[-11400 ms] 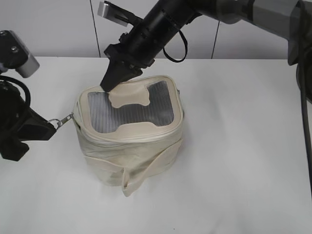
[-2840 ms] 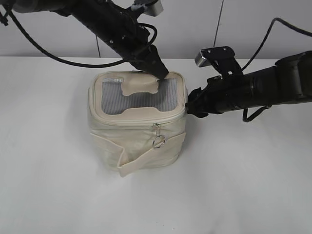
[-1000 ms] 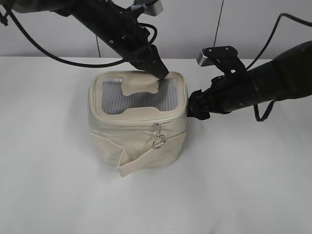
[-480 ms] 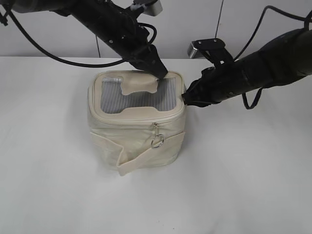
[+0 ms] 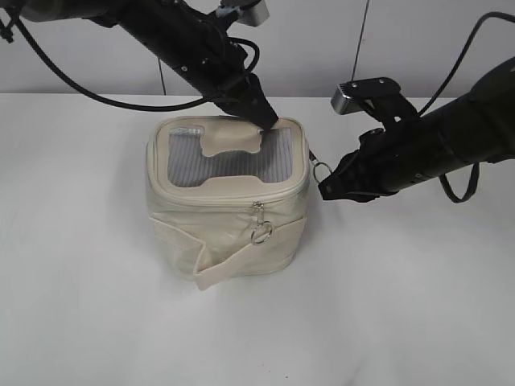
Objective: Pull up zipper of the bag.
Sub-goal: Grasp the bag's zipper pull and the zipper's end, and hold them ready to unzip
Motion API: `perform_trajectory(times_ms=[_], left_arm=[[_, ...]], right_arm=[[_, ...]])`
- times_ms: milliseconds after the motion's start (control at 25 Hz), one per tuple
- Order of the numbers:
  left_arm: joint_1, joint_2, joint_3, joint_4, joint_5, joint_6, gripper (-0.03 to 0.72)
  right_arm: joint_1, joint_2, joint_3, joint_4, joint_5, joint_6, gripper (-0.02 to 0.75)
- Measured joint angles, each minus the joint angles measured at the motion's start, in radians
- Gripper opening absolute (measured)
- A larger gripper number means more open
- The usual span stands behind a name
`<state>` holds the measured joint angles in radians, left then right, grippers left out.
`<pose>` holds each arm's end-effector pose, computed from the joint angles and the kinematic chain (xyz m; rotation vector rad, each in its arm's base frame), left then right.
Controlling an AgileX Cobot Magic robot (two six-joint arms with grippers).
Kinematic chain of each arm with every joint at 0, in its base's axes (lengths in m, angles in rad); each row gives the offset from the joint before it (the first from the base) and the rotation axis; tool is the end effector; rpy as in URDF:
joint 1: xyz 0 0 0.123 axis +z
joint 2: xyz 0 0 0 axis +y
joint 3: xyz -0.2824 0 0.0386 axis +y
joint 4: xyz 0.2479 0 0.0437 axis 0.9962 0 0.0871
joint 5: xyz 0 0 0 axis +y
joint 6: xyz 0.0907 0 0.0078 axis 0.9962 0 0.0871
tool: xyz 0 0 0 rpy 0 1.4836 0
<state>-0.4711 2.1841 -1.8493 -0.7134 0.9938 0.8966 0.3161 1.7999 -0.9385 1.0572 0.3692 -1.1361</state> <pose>0.4019 -0.2608 0.2234 1.3168 2.2289 -0.7761 0.3196 0.1348 0.1587 -0.6586 2.4432 0.4873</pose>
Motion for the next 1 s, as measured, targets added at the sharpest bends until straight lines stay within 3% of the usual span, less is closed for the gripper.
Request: perform_trajectory(times_ms=[520, 760, 1000], left_arm=[[-0.004, 0.000, 0.000, -0.003, 0.000, -0.029, 0.032], [-0.005, 0.000, 0.003, -0.005, -0.016, -0.063, 0.032], [-0.005, 0.000, 0.004, -0.005, -0.020, -0.080, 0.032]], right_arm=[[0.002, -0.129, 0.155, 0.034, -0.021, 0.005, 0.008], [0.007, -0.145, 0.167, 0.029, 0.075, 0.001, 0.008], [0.098, -0.160, 0.183, 0.014, 0.098, 0.002, 0.008]])
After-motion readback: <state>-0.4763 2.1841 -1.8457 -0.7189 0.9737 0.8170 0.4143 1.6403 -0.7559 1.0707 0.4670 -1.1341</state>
